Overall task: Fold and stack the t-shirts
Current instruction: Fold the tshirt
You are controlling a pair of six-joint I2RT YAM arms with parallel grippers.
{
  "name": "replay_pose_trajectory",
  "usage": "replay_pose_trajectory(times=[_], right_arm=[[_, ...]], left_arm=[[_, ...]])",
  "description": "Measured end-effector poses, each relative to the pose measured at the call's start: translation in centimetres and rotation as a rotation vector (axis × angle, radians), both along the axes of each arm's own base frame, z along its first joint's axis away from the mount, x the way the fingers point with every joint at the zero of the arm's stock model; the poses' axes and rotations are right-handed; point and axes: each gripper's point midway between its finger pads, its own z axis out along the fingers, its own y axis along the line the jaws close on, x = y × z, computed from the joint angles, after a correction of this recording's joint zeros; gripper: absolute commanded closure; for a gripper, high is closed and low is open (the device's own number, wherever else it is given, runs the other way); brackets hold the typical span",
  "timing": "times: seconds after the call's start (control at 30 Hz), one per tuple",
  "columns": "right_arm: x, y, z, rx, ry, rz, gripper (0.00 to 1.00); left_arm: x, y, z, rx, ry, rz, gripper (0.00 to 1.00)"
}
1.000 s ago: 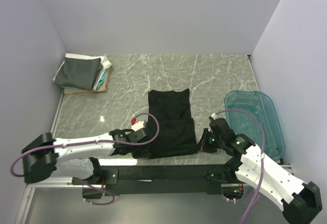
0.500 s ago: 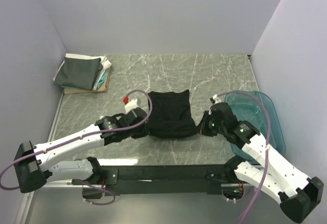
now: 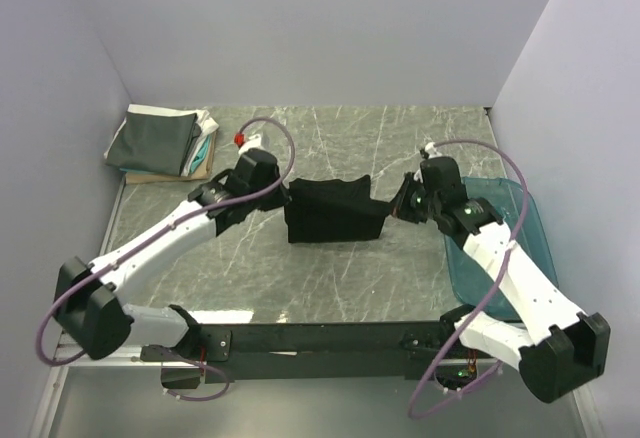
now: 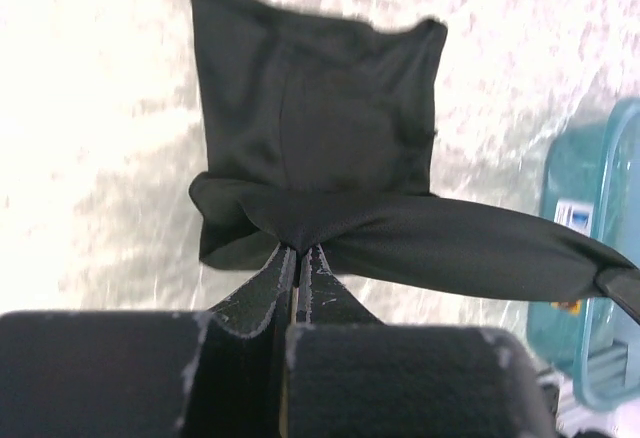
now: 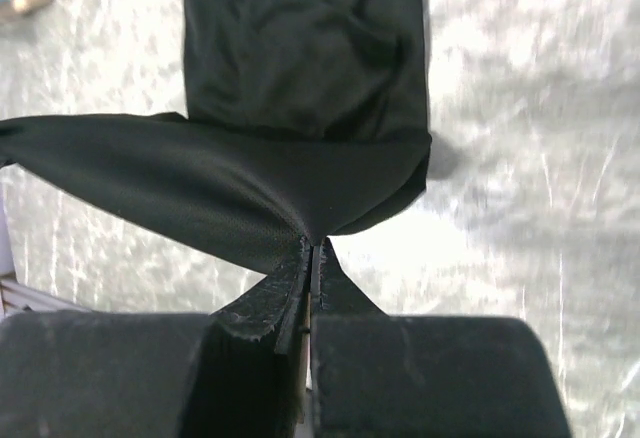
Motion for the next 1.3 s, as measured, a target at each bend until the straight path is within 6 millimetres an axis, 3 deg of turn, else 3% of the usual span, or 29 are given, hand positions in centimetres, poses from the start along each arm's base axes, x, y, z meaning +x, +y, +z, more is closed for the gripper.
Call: replay_pose_trajectory(times=[0.23, 0.5, 0.7, 0.87, 0.97, 1.0, 1.07, 1.1, 1.13, 1.23, 1.27, 1.3], right_arm=[[4.3, 0.3, 1.4, 0.014, -0.02, 0.001, 1.0], [9.2, 0.7, 0.2, 0.039, 0.025, 0.005, 1.0], [12.6, 0.9, -1.4, 0.043, 0.06, -0.004, 1.0], [16.1, 1.0, -4.2, 0.03, 0.107, -0.028, 1.0], [17.8, 0.9, -6.1, 0.023, 0.135, -0.052, 1.0], [18.5, 0.9, -6.7, 0.02, 0.142, -0.061, 0.95], [19.9, 0.8, -7.8, 0.017, 0.151, -0.081, 0.67], [20.6, 0.8, -8.4, 0.01, 0.155, -0.088, 0.55], [21.3, 0.7, -8.8, 0.005, 0.158, -0.093, 0.34], [23.7, 0.5, -9.4, -0.019, 0.142, -0.106, 0.28], [24.2, 0.3, -9.2, -0.026, 0.134, -0.111, 0.27], [24.6, 0.2, -9.0, -0.031, 0.123, -0.115, 0.27]], left_arm=[[4.7, 0.7, -0.6, 0.023, 0.014, 0.022, 0.99], [9.6, 1.1, -2.2, 0.033, 0.059, 0.029, 0.99], [12.3, 1.5, -5.0, 0.033, 0.124, 0.037, 0.99], [15.2, 1.5, -7.4, 0.028, 0.169, 0.05, 0.99], [17.1, 1.2, -8.8, 0.022, 0.19, 0.052, 0.94], [17.6, 1.1, -9.2, 0.02, 0.198, 0.051, 0.84], [18.7, 1.0, -10.0, 0.023, 0.204, 0.054, 0.7], [19.1, 1.0, -10.4, 0.025, 0.206, 0.057, 0.53], [19.3, 1.1, -10.7, 0.03, 0.209, 0.059, 0.47], [19.6, 1.4, -11.1, 0.035, 0.218, 0.072, 0.26], [19.7, 1.5, -10.9, 0.038, 0.217, 0.073, 0.06], [19.9, 1.6, -10.6, 0.04, 0.21, 0.072, 0.03]])
